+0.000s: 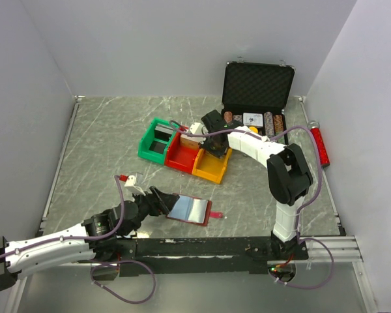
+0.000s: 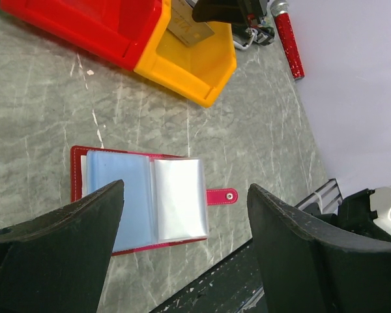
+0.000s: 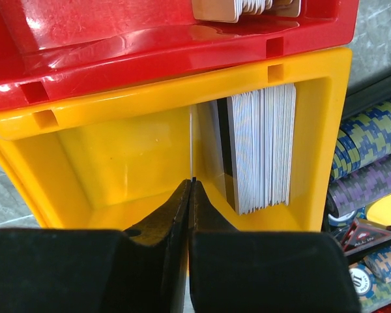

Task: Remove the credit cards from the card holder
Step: Place the credit card in the storage box.

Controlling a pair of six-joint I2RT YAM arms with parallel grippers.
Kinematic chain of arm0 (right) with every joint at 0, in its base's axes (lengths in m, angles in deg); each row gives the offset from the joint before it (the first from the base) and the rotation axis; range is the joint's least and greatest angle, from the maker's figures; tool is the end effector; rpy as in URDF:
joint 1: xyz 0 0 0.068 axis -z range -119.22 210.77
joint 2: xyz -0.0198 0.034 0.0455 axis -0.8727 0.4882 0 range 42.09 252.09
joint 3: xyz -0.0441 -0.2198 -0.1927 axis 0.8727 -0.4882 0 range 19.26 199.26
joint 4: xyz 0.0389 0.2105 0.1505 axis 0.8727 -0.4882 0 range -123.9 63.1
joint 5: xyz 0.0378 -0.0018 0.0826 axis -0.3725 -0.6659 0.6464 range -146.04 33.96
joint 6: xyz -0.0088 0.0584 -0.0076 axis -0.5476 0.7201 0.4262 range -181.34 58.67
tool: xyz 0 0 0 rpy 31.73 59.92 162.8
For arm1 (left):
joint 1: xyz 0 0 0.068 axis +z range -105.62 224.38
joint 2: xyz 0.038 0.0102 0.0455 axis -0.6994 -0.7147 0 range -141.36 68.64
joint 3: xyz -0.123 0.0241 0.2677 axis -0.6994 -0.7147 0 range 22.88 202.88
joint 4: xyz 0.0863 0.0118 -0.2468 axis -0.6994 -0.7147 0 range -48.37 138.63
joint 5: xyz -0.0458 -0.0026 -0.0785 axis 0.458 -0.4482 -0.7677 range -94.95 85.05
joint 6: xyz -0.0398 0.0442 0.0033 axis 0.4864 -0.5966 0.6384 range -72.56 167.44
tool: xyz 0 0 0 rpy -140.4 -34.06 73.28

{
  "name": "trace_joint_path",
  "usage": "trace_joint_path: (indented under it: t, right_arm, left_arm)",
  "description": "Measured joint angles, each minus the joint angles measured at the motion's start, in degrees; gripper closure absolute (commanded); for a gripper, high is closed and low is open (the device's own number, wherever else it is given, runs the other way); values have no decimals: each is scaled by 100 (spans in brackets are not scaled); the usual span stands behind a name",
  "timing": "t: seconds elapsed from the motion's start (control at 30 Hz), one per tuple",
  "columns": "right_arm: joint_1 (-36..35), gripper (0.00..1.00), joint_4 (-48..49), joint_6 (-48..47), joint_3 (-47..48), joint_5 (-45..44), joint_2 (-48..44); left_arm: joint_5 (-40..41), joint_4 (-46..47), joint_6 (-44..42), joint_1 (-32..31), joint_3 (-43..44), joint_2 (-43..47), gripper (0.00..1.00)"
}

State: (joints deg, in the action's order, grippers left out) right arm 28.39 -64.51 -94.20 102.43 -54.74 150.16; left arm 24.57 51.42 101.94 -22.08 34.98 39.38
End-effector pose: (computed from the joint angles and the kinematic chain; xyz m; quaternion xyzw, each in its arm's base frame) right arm 0.3467 0.2211 0.2338 -0.5260 0.8166 0.0101 0.2376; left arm 0.0715 -0.1104 0.2110 -0.0758 0.7761 -0.4168 0.4672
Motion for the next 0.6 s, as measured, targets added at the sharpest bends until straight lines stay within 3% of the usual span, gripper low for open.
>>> trace_joint_path:
  t: [0.6]
  right_arm:
    - [-85,85,37,109,0,-247,105]
  left_arm:
    - [0,-4,37,0,0,55,18]
